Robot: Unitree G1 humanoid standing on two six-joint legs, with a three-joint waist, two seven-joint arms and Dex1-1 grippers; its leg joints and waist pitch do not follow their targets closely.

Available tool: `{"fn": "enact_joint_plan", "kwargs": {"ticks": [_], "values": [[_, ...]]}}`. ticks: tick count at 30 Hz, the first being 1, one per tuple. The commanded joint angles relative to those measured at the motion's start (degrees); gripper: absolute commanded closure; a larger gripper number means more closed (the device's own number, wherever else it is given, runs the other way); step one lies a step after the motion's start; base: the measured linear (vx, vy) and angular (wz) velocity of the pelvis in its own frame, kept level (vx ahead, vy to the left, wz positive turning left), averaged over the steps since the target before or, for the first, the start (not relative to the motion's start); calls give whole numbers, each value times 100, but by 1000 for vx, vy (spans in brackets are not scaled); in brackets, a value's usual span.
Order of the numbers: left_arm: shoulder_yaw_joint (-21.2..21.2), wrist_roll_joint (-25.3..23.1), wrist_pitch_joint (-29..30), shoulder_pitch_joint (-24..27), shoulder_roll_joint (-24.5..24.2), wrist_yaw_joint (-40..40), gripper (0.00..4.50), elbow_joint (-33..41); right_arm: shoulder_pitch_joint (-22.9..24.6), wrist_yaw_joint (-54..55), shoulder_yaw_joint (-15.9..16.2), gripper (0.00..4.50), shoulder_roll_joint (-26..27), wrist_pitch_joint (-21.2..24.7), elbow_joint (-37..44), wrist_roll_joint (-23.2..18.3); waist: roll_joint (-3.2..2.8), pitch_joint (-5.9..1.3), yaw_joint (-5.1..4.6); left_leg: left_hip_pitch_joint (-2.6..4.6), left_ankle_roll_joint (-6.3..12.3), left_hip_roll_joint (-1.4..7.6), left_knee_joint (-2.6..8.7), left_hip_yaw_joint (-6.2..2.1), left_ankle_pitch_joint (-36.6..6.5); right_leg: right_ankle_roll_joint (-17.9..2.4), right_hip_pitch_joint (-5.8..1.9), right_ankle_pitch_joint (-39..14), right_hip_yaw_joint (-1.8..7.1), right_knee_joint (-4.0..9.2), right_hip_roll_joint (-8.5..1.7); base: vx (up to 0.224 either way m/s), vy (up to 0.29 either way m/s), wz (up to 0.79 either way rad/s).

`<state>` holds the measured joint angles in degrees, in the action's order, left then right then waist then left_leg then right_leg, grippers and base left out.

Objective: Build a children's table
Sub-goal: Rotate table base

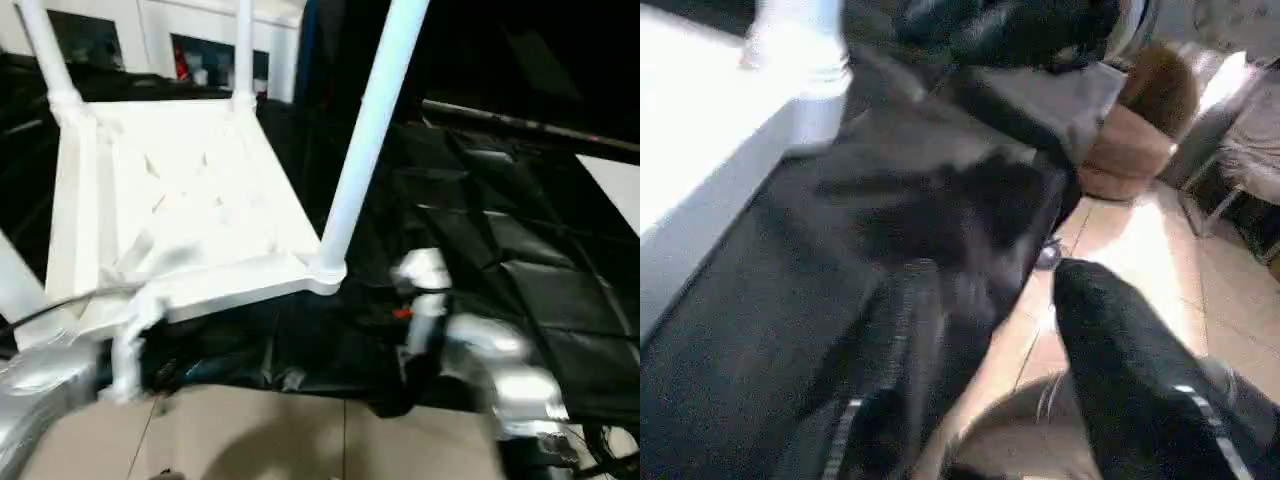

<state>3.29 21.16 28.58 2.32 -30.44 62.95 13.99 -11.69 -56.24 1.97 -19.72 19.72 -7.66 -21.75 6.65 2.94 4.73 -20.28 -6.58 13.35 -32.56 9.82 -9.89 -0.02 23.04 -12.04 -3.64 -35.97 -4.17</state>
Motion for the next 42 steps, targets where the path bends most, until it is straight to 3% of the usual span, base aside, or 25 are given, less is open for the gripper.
{"fn": "enact_joint_plan", "kwargs": {"ticks": [1, 3, 4, 5, 6, 8, 13, 17, 20, 24, 26, 28, 29, 31, 35, 37, 40, 42], "values": [[-234, 156, 146, 282, -433, 325, 199, 307, -257, 168, 70, 219, 168, -98, -160, 100, -110, -256, -25, 24, 4, 30, 394, 35, -1549, -786, -180, -1577, 253, 508, -244, 0, 0, 0], [-726, 358, 331, 713, -1027, 673, 180, 489, -524, 223, 250, 240, 485, -136, -404, 144, -163, -254, -48, 31, -35, 21, 412, 26, -1665, -816, -173, -1564, 252, 487, -235, 0, 0, 0], [-797, 380, 357, 760, -1093, 713, 180, 502, -560, 243, 268, 240, 522, -155, -446, 162, -204, -248, -102, 16, -89, 15, 433, 12, -1750, -869, -181, -1506, 245, 473, -224, 0, 0, 0], [-1112, 486, 437, 951, -1362, 852, 177, 549, -726, 350, 302, 253, 678, -249, -655, 230, -194, -257, -104, 30, -103, 21, 432, 16, -1731, -874, -189, -1450, 245, 475, -217, 0, 0, 0], [-1187, 506, 454, 987, -1417, 871, 177, 552, -773, 393, 301, 253, 716, -293, -724, 257, -224, -250, -105, 84, -131, 24, 413, 37, -1725, -974, -143, -1271, 262, 466, -207, 0, 0, 0], [-1544, 553, 508, 1164, -1682, 983, 137, 540, -1025, 634, 271, 284, 893, -491, -1106, 387, -239, -234, -107, 80, -159, 21, 424, 38, -1741, -1042, -150, -1232, 268, 451, -206, 0, 0, 0], [-2103, 649, 664, 1553, -1972, 1199, 100, 526, -1440, 1453, 91, 322, 1039, -991, -1874, 731, -242, -219, -108, 104, -252, 15, 420, 55, -1794, -971, -143, -1290, 299, 455, -203, 0, 0, 0], [-2733, 737, 675, 2100, -2239, 1271, 77, 330, -1945, 2568, -325, 349, 1022, -1502, -2841, 948, -199, -213, -156, 88, -258, -8, 406, 56, -1844, -891, -136, -1511, 314, 455, -194, 0, 0, 0], [-3185, 680, 529, 2277, -2312, 1361, 50, 36, -2304, 3302, -601, 376, 896, -1969, -3597, 1068, -199, -217, -140, 140, -254, -14, 384, 75, -1958, -815, -96, -1570, 315, 472, -170, 0, 0, 0], [-3512, 790, 521, 2181, -2321, 1346, 10, -100, -2391, 3086, -469, 404, 812, -2174, -3821, 1156, -186, -234, -139, 97, -195, -16, 384, 61, -1899, -817, -143, -1386, 317, 442, -164, 0, 0, 0], [-3657, 1118, 587, 1935, -2246, 1262, 4, -67, -2267, 2666, -272, 404, 816, -2240, -3684, 1228, -149, -247, -141, 70, -140, -18, 375, 57, -1769, -865, -173, -1239, 321, 422, -175, 0, 0, 0], [-3655, 1245, 640, 1831, -2201, 1200, 2, -9, -2208, 2555, -196, 404, 807, -2297, -3642, 1282, -161, -252, -138, 86, -130, -12, 373, 59, -1706, -914, -164, -1105, 317, 410, -170, 0, 0, 0], [-3631, 1474, 747, 1626, -2106, 1095, 2, 91, -2090, 2420, -57, 404, 769, -2338, -3547, 1388, -131, -259, -127, 78, -141, -9, 366, 66, -1613, -967, -183, -963, 311, 390, -166, 0, 0, 0], [-3581, 1685, 847, 1440, -1992, 1014, 2, 200, -1945, 2284, 83, 404, 703, -2336, -3428, 1476, -130, -269, -109, 82, -142, -8, 359, 72, -1475, -1058, -190, -680, 311, 359, -166, 0, 0, 0], [-3324, 2088, 980, 1007, -1686, 873, 0, 427, -1364, 1924, 345, 378, 376, -2173, -2802, 1591, -95, -273, -93, 65, -151, -23, 343, 82, -1405, -1025, -233, -537, 311, 354, -143, 0, 0, 0], [-3265, 2057, 944, 981, -1686, 876, 0, 408, -1252, 1809, 317, 369, 342, -2044, -2645, 1499, -70, -264, -108, 46, -133, -28, 341, 79, -1537, -927, -241, -875, 321, 389, -154, 0, 0, 0], [-2903, 2085, 935, 639, -1610, 802, 0, 433, -1003, 1643, 309, 337, 184, -1914, -2474, 1504, -88, -259, -109, 79, -151, -16, 337, 68, -1749, -841, -200, -1317, 326, 433, -165, 0, 0, 0], [-2494, 1738, 715, 216, -1480, 589, 0, 322, -1074, 1756, 307, 325, 198, -1960, -2665, 1579, -83, -276, -111, 86, -195, -12, 332, 61, -1751, -845, -188, -1427, 317, 436, -170, 0, 0, 0]]}}
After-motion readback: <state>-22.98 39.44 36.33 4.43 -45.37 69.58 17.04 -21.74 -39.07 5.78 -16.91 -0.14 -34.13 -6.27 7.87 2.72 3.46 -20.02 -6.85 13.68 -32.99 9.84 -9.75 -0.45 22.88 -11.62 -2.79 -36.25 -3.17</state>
